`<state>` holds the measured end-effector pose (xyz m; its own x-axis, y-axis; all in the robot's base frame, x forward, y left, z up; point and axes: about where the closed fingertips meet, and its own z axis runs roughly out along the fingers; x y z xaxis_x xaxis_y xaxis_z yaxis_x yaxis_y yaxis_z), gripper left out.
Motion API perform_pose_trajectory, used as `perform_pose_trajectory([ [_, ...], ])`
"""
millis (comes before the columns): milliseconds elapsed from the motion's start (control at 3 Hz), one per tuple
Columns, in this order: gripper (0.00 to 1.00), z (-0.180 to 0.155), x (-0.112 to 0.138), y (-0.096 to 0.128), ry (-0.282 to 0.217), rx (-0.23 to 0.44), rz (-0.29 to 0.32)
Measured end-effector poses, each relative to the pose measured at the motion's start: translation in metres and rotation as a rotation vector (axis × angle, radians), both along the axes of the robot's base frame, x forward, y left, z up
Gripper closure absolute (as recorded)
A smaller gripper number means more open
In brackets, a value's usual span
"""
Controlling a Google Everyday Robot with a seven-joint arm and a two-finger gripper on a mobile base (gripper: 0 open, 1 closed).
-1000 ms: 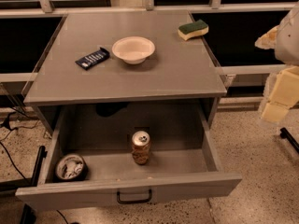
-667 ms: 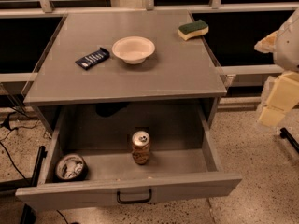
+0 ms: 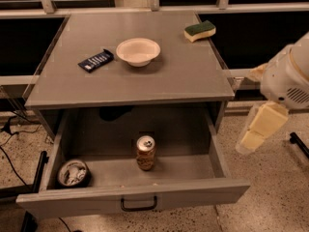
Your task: Pick orange can from top drawer and place on counter
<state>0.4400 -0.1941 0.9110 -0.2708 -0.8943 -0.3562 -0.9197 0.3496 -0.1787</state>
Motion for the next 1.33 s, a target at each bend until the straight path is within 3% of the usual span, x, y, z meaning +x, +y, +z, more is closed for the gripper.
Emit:
perform_pose_trajectory([
  [333, 0.00, -0.026, -0.001, 0.011, 0.025, 0.095, -0.021],
  [667, 0.00, -0.026, -0.001, 0.011, 0.025, 0.096, -0.021],
  [1000, 0.00, -0.047, 0.001, 0.014, 0.043, 0.127, -0.024],
  [1333, 0.00, -0.082, 0.006, 0.030, 0.066, 0.191, -0.006],
])
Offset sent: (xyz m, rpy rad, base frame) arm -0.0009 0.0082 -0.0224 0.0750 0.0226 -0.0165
